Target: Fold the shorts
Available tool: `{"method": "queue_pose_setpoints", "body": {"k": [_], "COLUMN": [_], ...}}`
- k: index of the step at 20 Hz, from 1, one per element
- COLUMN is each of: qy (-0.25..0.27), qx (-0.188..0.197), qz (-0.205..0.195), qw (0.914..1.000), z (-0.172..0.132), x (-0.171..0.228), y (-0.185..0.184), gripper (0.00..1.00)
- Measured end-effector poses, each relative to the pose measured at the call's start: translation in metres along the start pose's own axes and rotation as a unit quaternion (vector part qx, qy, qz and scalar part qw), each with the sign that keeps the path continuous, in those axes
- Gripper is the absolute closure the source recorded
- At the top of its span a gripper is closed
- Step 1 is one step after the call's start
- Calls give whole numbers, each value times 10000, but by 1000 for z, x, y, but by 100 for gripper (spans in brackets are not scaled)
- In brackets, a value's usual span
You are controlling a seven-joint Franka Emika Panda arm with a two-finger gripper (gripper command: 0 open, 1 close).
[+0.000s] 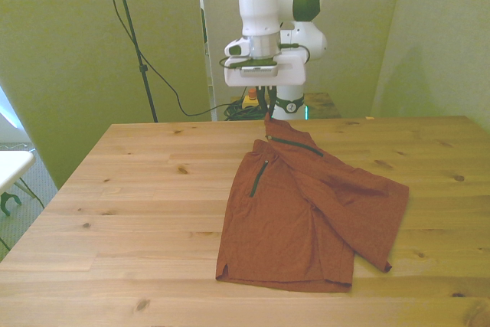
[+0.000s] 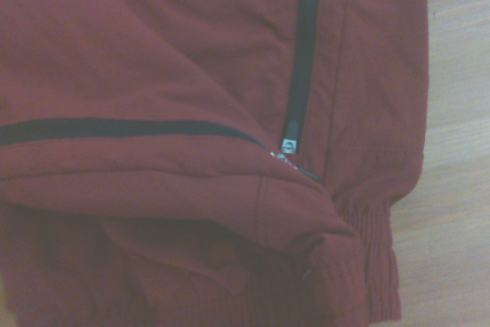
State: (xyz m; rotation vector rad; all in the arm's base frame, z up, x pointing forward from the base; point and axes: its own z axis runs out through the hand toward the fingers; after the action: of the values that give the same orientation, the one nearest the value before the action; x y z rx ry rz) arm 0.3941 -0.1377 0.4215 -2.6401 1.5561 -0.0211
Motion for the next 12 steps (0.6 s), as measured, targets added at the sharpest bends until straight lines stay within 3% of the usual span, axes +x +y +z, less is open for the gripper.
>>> {"method": "queue_pose_setpoints", "body": {"k": [4,12], "qy": [-206,46], "qx": [-63,-296], "qz": [140,140], "qw": [9997,9995], "z": [29,25], "x": [30,40], "y": [3,-2], "gripper": [0,0]}}
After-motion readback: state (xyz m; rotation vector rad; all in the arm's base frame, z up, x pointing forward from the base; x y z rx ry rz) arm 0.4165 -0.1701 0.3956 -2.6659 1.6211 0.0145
